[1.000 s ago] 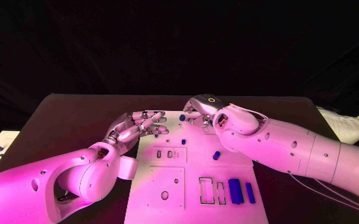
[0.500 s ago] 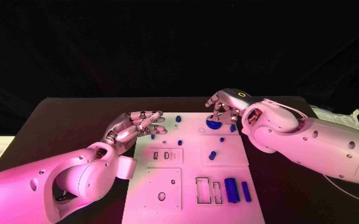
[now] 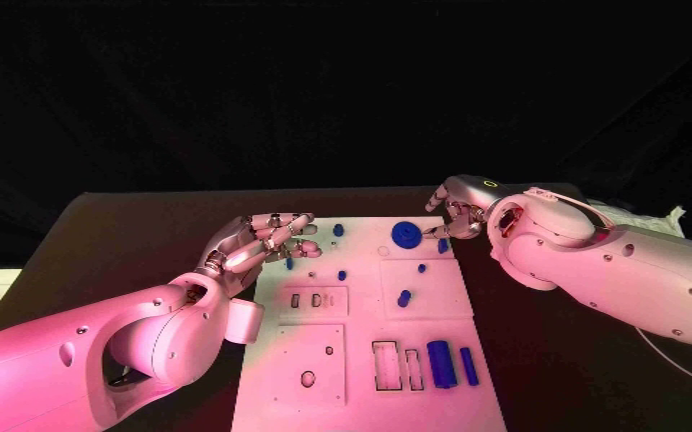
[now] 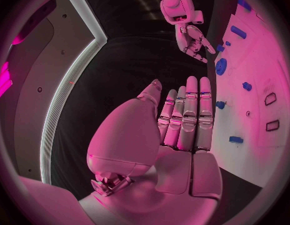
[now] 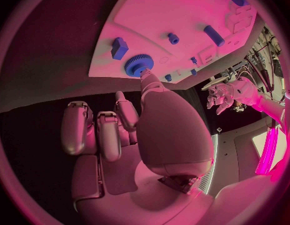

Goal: Assemble the parts on the task board

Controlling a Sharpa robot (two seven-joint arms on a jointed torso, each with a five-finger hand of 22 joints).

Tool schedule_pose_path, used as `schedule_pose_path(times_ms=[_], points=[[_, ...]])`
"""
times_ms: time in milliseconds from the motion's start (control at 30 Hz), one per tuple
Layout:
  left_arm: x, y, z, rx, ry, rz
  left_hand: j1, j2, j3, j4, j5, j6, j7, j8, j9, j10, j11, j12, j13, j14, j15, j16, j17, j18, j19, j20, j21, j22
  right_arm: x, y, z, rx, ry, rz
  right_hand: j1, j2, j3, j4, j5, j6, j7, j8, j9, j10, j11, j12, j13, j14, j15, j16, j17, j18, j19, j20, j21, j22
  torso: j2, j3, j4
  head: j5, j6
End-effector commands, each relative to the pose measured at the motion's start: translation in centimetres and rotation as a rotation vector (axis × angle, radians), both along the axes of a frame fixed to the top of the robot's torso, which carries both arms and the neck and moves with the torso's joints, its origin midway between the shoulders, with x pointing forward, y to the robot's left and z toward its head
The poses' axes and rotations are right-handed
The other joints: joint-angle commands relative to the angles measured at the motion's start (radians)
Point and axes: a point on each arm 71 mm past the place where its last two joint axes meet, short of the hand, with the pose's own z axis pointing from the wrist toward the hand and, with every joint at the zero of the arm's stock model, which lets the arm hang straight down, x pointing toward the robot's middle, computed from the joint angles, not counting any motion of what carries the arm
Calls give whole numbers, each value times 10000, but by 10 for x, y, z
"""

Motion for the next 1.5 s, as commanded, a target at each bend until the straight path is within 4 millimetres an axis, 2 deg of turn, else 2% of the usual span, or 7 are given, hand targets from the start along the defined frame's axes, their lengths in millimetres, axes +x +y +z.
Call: schedule_pose_path(times_ms=[33, 367, 633, 967, 1267, 1500], points=[[0, -2, 1, -145, -69, -151, 92, 20, -3, -30, -4, 1, 60, -59, -14, 6, 56, -62, -9, 59, 10, -35, 8, 110, 73, 9, -47, -16, 3, 1, -6, -23, 615, -350, 9, 109, -38, 17, 49, 29, 79, 73, 15, 156, -11, 464, 490, 790, 76, 67, 1278, -134, 89, 10, 63, 105, 6, -1, 14, 11, -19], [0, -3, 1, -159, -61, -186, 92, 20, -3, -30, -4, 1, 60, -59, -14, 6, 56, -62, -9, 59, 10, -35, 8, 110, 73, 9, -47, -16, 11, 19, -15, 34, 790, -132, 35, 343, -6, -26, 147, 196, 64, 151, 54, 466, -10, 1349, 1419, 834, 85, 178, 1541, -162, 174, 27, 153, 273, 6, -12, 13, 36, -64], [0, -4, 1, -160, -56, -196, 92, 20, -3, -30, -4, 1, 60, -59, -14, 6, 56, -62, -9, 59, 10, -35, 8, 110, 73, 9, -47, -16, 11, 31, -19, 38, 863, 207, 116, 455, 13, -92, 150, 278, 56, 180, 68, 625, -13, 1723, 1803, 867, 85, 250, 1721, -181, 227, 27, 204, 374, 8, 0, 2, 46, -85], [1, -3, 1, -157, -43, -203, 92, 20, -3, -30, -4, 1, 60, -59, -14, 6, 56, -62, -9, 59, 10, -35, 8, 110, 73, 9, -47, -16, 10, 36, -22, -28, 885, 394, 231, 541, 39, -186, 140, 367, 49, 211, 83, 702, -16, 1908, 1998, 885, 82, 291, 1823, -196, 269, 26, 245, 456, 10, 8, -1, 58, -99], [1, -3, 1, -157, -36, -213, 92, 20, -3, -30, -4, 1, 60, -59, -14, 6, 56, -62, -9, 59, 10, -35, 8, 110, 73, 9, -47, -16, 11, 38, -26, -267, 940, 411, 625, 817, 255, -507, 8, 606, 25, 284, 115, 805, -39, 2145, 2257, 906, 64, 339, 1945, -218, 332, 12, 311, 586, 15, 13, 6, 65, -121], [1, -3, 1, -155, -30, -215, 92, 20, -3, -30, -4, 1, 60, -59, -14, 6, 56, -62, -9, 59, 10, -35, 8, 110, 73, 9, -47, -16, 9, 41, -29, -648, 701, 515, 914, 943, 513, -761, -136, 785, -16, 327, 132, 879, -76, 2289, 2411, 917, 34, 363, 2009, -234, 376, -8, 353, 673, 20, 13, 8, 74, -138]])
